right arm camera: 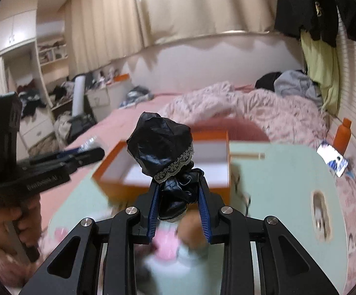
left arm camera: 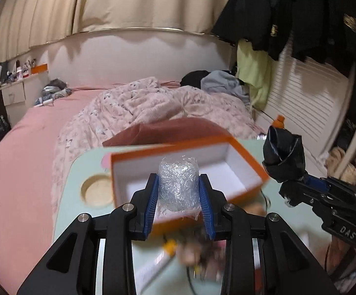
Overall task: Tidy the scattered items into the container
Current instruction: 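Grasp the black plastic bundle with the right gripper while the left gripper grasps the clear wrap, then lower the black bundle into the box with the right gripper while the left gripper drops the clear wrap in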
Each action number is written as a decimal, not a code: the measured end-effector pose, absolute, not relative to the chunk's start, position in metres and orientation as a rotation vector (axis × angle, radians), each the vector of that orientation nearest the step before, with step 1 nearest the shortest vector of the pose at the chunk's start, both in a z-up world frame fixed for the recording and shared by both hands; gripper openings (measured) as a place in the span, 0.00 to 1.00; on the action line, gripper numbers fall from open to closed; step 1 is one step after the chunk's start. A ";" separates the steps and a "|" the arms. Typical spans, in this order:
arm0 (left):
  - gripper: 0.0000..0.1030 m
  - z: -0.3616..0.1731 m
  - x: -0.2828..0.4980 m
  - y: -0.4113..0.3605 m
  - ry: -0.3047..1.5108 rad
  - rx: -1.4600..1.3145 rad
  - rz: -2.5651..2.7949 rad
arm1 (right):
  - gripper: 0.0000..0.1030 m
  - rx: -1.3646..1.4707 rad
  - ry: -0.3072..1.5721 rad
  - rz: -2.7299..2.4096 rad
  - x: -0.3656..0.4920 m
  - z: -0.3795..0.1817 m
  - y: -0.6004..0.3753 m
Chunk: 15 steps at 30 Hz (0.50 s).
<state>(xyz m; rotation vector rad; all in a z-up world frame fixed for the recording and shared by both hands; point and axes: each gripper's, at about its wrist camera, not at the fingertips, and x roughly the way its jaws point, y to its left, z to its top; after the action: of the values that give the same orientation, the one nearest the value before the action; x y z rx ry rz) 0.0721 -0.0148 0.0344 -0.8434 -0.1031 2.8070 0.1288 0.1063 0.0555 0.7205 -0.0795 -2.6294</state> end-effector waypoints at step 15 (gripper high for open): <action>0.57 -0.008 0.020 -0.021 -0.234 -0.934 2.868 | 0.65 0.737 -0.026 -2.730 0.067 0.037 0.080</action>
<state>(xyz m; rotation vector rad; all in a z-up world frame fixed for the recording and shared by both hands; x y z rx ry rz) 0.0203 -0.0209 -0.0077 -0.9336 -0.2343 2.8684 0.0672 0.0800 0.0371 0.7366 -0.0262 -2.7302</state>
